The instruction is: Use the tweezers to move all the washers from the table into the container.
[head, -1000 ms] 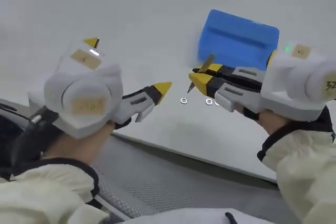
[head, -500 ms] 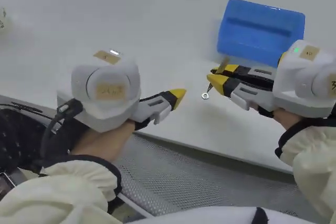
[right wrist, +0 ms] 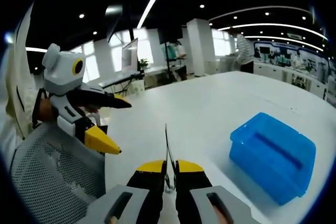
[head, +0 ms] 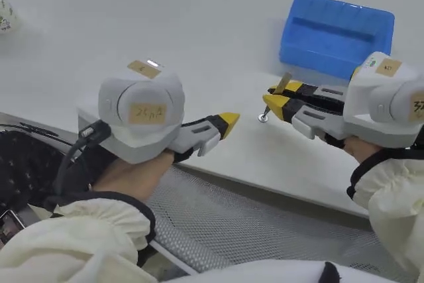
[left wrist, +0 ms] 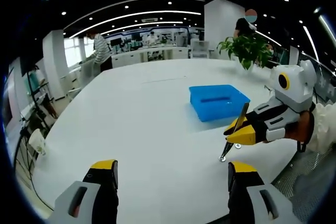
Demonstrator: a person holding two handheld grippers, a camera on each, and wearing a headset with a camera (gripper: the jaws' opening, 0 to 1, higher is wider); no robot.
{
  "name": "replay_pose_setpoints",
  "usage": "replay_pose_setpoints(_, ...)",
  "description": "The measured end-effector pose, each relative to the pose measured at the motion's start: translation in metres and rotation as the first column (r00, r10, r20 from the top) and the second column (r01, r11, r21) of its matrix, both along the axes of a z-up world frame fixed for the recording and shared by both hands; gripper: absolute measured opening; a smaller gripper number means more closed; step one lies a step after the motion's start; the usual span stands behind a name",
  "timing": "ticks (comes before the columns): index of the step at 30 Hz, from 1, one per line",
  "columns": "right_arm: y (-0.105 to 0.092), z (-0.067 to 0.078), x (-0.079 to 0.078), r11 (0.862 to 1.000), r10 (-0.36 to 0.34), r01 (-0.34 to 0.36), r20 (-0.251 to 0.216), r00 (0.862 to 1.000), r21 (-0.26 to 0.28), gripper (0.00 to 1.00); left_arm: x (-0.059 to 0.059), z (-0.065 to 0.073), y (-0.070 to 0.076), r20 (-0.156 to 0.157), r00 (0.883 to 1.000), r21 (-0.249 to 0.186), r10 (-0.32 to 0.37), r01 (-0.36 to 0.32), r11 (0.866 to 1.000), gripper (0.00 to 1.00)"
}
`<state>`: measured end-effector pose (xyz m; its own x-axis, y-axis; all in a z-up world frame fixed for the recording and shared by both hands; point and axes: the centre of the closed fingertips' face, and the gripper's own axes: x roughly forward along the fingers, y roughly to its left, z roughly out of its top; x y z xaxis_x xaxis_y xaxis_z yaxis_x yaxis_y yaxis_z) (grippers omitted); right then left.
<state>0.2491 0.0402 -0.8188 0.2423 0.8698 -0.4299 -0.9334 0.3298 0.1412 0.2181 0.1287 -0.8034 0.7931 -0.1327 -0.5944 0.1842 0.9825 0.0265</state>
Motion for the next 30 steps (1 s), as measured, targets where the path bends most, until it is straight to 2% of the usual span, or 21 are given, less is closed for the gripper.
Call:
replay_pose_setpoints(18, 0.0057, -0.0014, -0.0009, 1.000, 0.005, -0.005, 0.007, 1.000, -0.001, 0.04, -0.0021, -0.0036, -0.0004, -0.023, 1.000, 0.012, -0.012, 0.012, 1.000, 0.86)
replay_pose_setpoints(21, 0.0069, -0.0013, -0.0015, 1.000, 0.012, -0.012, 0.022, 1.000, -0.004, 0.04, -0.0021, -0.0040, 0.0006, -0.025, 1.000, 0.013, -0.009, 0.009, 1.000, 0.85)
replay_pose_setpoints(24, 0.0058, -0.0017, -0.0035, 0.999, 0.032, -0.030, 0.063, 0.998, -0.026, 0.03, -0.0026, -0.0055, 0.0012, -0.031, 0.999, 0.018, -0.008, 0.008, 1.000, 0.85)
replay_pose_setpoints(30, 0.0054, -0.0033, -0.0058, 0.998, 0.049, -0.043, 0.111, 0.993, -0.055, 0.03, -0.0023, -0.0057, 0.0011, -0.031, 0.999, 0.021, -0.009, 0.010, 1.000, 0.85)
